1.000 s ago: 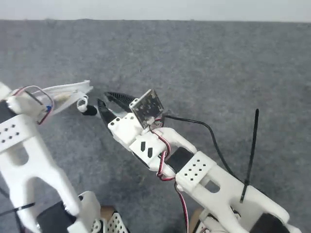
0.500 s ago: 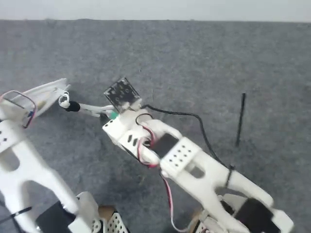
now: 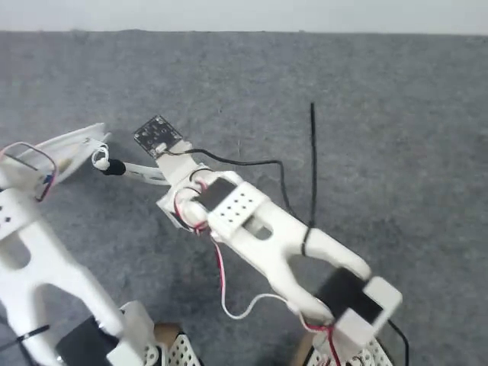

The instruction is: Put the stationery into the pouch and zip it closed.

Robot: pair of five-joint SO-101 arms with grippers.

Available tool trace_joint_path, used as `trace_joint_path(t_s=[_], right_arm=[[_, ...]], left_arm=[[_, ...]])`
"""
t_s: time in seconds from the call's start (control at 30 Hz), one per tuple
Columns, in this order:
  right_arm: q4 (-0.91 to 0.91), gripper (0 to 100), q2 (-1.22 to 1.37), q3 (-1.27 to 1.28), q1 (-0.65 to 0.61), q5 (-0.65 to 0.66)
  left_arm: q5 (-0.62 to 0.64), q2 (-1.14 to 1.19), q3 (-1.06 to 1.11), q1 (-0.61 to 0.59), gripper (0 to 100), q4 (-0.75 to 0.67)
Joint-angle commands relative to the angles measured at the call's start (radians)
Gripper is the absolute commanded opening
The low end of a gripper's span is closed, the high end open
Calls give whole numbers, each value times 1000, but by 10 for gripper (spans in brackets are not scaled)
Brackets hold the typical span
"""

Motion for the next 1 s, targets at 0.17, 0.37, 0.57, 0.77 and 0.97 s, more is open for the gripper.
trace_joint_path(t_s=[0.17,0.37,0.57,0.77,0.97], right_arm=[[41,177,173,-210,19,6],[41,177,275,-296,71,6],[42,174,364,-358,91,12],[58,4,409,-362,120,75],[260,27,344,-364,154,163]], left_arm=[[12,-15,-64,-6,16,-21],[12,-15,-64,-6,16,-21],[12,-15,-64,-6,16,-21],[12,-15,-64,-6,16,-21],[12,-15,-64,-6,16,-23]])
